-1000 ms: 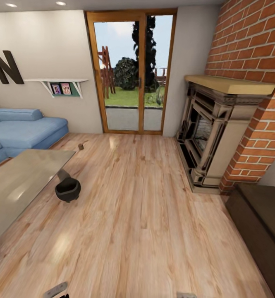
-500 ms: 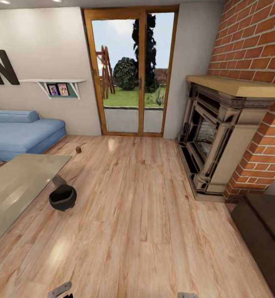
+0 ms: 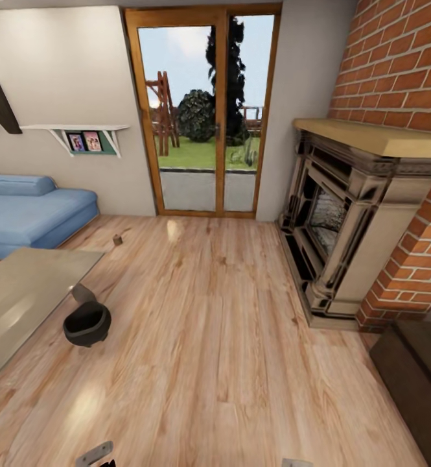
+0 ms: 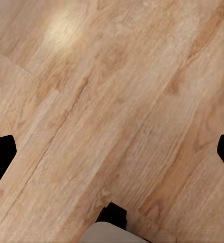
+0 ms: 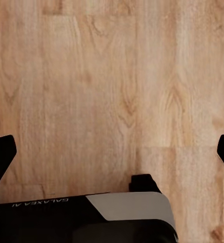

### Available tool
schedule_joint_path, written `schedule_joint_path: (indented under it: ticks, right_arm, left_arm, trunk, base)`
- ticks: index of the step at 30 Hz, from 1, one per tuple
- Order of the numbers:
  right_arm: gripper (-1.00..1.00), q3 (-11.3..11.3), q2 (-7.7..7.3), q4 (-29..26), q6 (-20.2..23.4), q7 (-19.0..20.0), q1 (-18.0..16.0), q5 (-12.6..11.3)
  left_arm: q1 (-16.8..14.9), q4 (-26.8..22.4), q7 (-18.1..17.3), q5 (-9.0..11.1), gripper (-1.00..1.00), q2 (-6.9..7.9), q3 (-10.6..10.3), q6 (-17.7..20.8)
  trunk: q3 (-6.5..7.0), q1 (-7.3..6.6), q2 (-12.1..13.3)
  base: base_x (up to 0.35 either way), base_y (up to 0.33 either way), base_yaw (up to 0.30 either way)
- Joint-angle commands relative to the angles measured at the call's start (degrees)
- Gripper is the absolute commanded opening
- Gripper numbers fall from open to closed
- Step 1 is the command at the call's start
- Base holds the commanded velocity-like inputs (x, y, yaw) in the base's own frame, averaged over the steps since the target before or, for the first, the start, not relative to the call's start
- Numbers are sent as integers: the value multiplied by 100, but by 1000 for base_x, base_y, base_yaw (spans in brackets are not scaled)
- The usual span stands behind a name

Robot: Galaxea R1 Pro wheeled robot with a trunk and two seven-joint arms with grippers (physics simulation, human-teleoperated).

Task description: Place each of the two pumpkins and all three candles from the living room inside a cabinet in the living room (use any cabinet), then make sure every cabinet is closed, and position the cauldron so it is next to a table in the living room.

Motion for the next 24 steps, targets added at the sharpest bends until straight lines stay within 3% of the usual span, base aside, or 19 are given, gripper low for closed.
schedule_joint_path:
  ticks: [1,6,9,13,18,24]
  right_arm:
    - [100,42,-9,-3,-15,-22,-3,-51]
    - [100,18,-28,9,8,39,-3,-89]
    - [100,2,-49,34,110,405,-3,-122]
    - [100,-16,-204,194,393,784,-3,-183]
    - [100,-15,-258,254,464,826,-3,-520]
    - [100,-15,-261,263,444,817,-3,-582]
  left_arm:
    - [-3,-1,31,39,100,3,-49,-15]
    - [-3,-1,31,39,100,3,-49,-16]
    - [-3,1,31,39,100,3,-49,-18]
    - [-3,0,31,39,100,3,-49,-17]
    - [-3,1,31,39,100,2,-49,-16]
    - [-3,1,30,39,100,2,-49,-15]
  trunk:
    - [-6,4,-4]
    - [-6,4,-4]
    - [-6,4,-4]
    - [-6,4,-4]
    - [-6,4,-4]
    - [-6,4,-4]
  base:
    - [335,-69,0]
    - [335,-70,0]
    - [335,-70,0]
    - [335,-71,0]
    - [335,-70,0]
    - [335,-62,0]
